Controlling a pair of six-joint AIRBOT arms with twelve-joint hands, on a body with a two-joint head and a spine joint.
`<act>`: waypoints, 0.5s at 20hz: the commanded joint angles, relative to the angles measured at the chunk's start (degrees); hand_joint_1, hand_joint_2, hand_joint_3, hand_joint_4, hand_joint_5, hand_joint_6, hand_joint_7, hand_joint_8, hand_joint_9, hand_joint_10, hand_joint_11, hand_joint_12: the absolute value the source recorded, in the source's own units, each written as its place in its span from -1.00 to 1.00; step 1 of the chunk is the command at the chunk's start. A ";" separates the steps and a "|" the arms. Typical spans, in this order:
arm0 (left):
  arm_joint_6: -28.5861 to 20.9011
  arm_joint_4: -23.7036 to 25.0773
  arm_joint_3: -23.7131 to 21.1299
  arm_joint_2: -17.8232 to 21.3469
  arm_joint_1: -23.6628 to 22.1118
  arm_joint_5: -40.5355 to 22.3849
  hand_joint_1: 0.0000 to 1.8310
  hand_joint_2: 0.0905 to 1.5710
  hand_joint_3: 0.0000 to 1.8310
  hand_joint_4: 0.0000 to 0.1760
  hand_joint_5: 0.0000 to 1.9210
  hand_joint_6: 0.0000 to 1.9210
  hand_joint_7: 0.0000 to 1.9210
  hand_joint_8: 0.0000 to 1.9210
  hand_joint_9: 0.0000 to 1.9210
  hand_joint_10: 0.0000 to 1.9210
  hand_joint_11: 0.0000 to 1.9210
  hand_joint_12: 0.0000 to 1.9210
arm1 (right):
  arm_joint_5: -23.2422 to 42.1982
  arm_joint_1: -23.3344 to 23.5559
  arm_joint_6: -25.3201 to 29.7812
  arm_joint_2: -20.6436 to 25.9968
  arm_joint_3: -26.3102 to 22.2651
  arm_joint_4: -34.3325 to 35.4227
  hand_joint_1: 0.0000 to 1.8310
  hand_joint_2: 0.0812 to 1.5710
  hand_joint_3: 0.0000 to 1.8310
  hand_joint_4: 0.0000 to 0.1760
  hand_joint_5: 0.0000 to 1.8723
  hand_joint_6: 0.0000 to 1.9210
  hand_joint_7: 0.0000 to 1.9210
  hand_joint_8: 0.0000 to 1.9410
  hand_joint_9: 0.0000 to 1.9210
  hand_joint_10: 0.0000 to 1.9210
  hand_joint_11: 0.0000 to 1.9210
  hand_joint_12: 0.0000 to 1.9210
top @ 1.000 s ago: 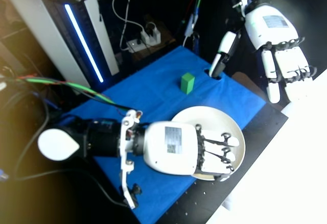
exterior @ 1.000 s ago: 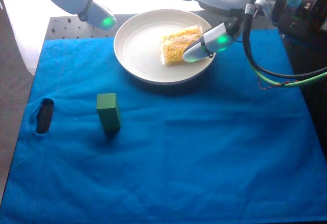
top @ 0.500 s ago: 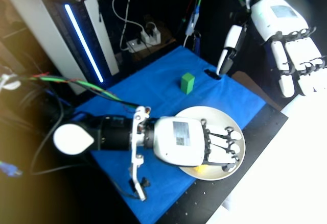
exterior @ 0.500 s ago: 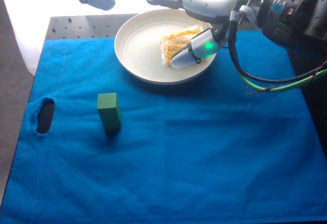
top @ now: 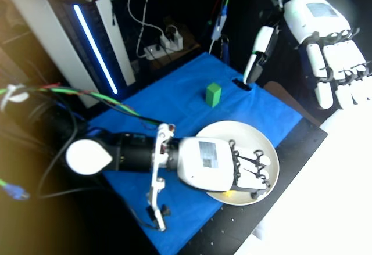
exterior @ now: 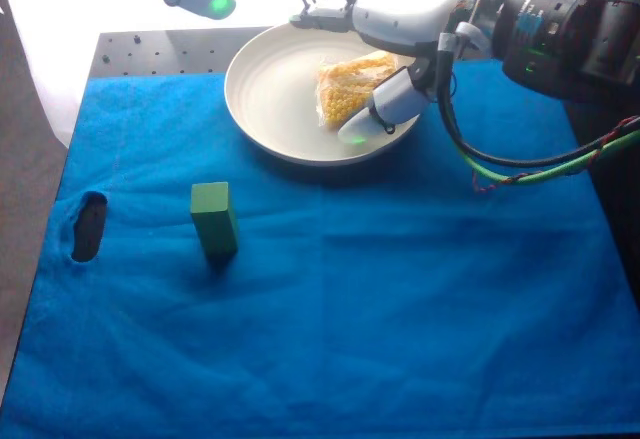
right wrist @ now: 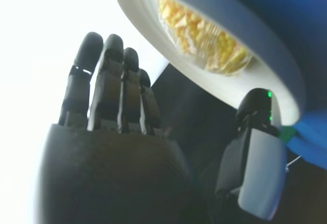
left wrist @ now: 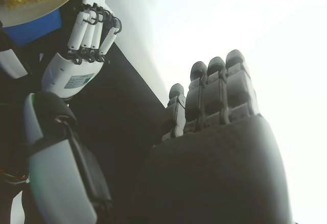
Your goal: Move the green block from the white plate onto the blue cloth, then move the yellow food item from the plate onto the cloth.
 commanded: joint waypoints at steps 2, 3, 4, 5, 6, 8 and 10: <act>0.05 -0.53 -0.04 0.25 -0.61 -5.64 -0.26 -0.05 -1.00 1.00 -1.00 -1.00 -0.89 -1.00 -0.94 -0.99 -0.98 -0.99 | 3.66 0.60 -0.15 -0.15 0.61 1.98 -0.32 0.10 -1.00 -1.00 -0.72 -0.99 -0.64 -0.99 -0.59 -1.00 -0.98 0.29; 0.04 -0.56 -0.08 0.26 -0.38 -5.83 -0.25 -0.06 -1.00 1.00 -1.00 -1.00 -0.88 -0.99 -0.94 -0.99 -0.97 -0.99 | 3.35 0.47 -0.15 -0.21 0.74 1.95 -0.26 0.09 -1.00 -1.00 -0.66 -0.99 -0.59 -0.99 -0.57 -0.99 -1.00 0.28; 0.04 -0.65 -0.16 0.34 -0.09 -6.12 -0.25 -0.06 -1.00 1.00 -1.00 -1.00 -0.88 -0.99 -0.94 -0.99 -0.97 -0.99 | 3.01 0.34 -0.15 -0.26 0.87 1.83 -0.26 0.09 -1.00 -1.00 -0.66 -0.99 -0.59 -0.99 -0.57 -0.99 -1.00 0.28; 0.03 -1.00 -0.18 0.40 0.17 -6.48 -0.26 -0.06 -1.00 1.00 -1.00 -1.00 -0.88 -0.99 -0.94 -0.99 -0.97 -0.98 | 2.79 0.28 -0.15 -0.28 0.94 1.81 -0.24 0.10 -1.00 -1.00 -0.50 -0.99 -0.47 -0.99 -0.48 -0.98 -0.95 0.44; 0.03 -1.32 -0.18 0.45 0.25 -6.70 -0.25 -0.06 -1.00 1.00 -1.00 -1.00 -0.89 -1.00 -0.95 -1.00 -0.99 -0.99 | 2.60 0.28 -0.15 -0.28 0.95 1.81 -0.23 0.11 -1.00 -1.00 -0.40 -0.99 -0.44 -0.99 -0.47 -0.98 -0.94 0.42; 0.03 -1.73 -0.23 0.67 0.23 -6.84 -0.25 -0.06 -1.00 1.00 -1.00 -1.00 -0.89 -1.00 -0.96 -1.00 -1.00 -1.00 | 2.07 0.28 -0.15 -0.41 1.16 1.81 -0.19 0.12 -1.00 -1.00 -0.33 -0.98 -0.45 -1.00 -0.51 -1.00 -0.99 0.38; 0.03 -2.01 -0.30 0.75 0.30 -7.10 -0.26 -0.05 -1.00 1.00 -1.00 -1.00 -0.89 -1.00 -0.95 -1.00 -0.98 -0.99 | 1.86 0.21 -0.15 -0.63 1.40 1.81 -0.01 0.21 -1.00 -1.00 -0.17 -0.99 -0.11 -0.93 -0.14 -0.84 -0.64 0.53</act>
